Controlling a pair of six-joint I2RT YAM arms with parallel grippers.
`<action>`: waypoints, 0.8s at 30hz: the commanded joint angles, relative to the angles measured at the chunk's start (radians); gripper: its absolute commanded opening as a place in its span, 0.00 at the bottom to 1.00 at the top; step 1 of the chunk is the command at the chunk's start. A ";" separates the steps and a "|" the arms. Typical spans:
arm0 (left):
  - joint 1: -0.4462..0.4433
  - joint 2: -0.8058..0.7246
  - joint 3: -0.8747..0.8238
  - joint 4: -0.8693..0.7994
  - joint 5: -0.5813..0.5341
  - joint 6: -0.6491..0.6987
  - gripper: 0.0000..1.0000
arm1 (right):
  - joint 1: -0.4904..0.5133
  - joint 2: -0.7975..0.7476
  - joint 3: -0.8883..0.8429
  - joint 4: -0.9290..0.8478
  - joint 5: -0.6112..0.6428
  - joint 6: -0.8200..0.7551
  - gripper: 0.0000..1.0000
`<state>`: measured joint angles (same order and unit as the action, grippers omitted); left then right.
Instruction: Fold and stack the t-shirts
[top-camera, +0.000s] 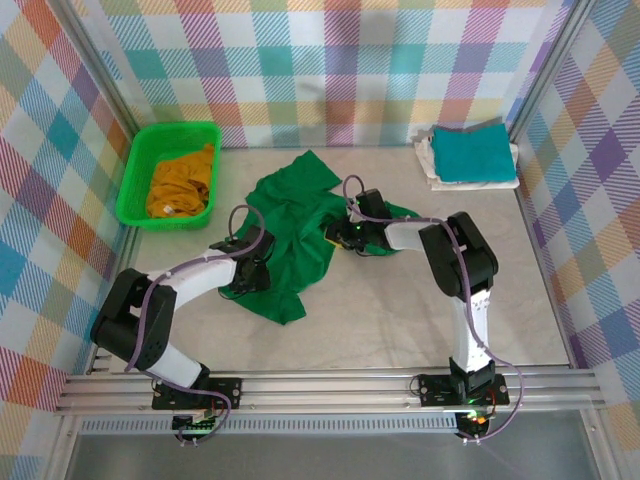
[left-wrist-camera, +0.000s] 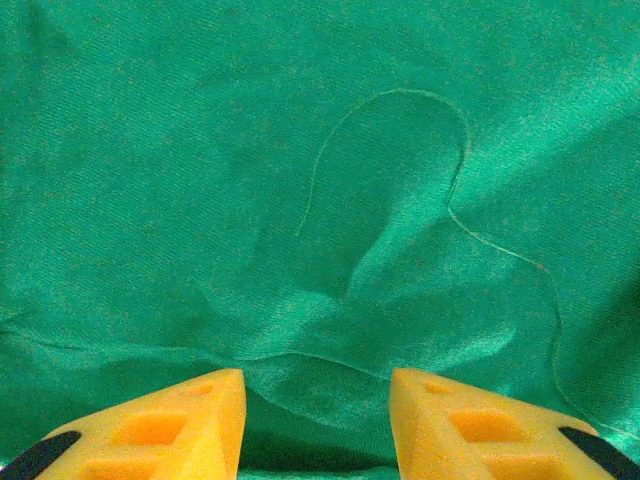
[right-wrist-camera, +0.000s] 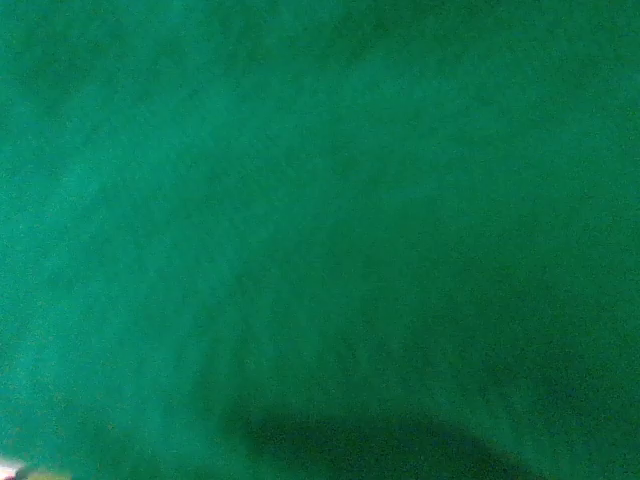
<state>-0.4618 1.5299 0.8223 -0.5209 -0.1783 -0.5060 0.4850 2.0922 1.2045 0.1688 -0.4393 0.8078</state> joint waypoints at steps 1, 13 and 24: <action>0.008 -0.021 -0.005 -0.008 -0.026 -0.015 0.43 | 0.004 0.011 0.024 0.038 0.011 0.022 0.10; 0.012 -0.029 -0.018 0.002 -0.051 -0.015 0.42 | 0.023 -0.132 -0.049 -0.223 0.176 -0.180 0.01; 0.012 -0.010 -0.014 0.018 -0.039 -0.021 0.42 | 0.072 -0.001 0.114 -0.312 0.215 -0.185 0.22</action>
<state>-0.4610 1.5154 0.8204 -0.5159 -0.2035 -0.5095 0.5457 2.0502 1.2697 -0.0875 -0.2527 0.6403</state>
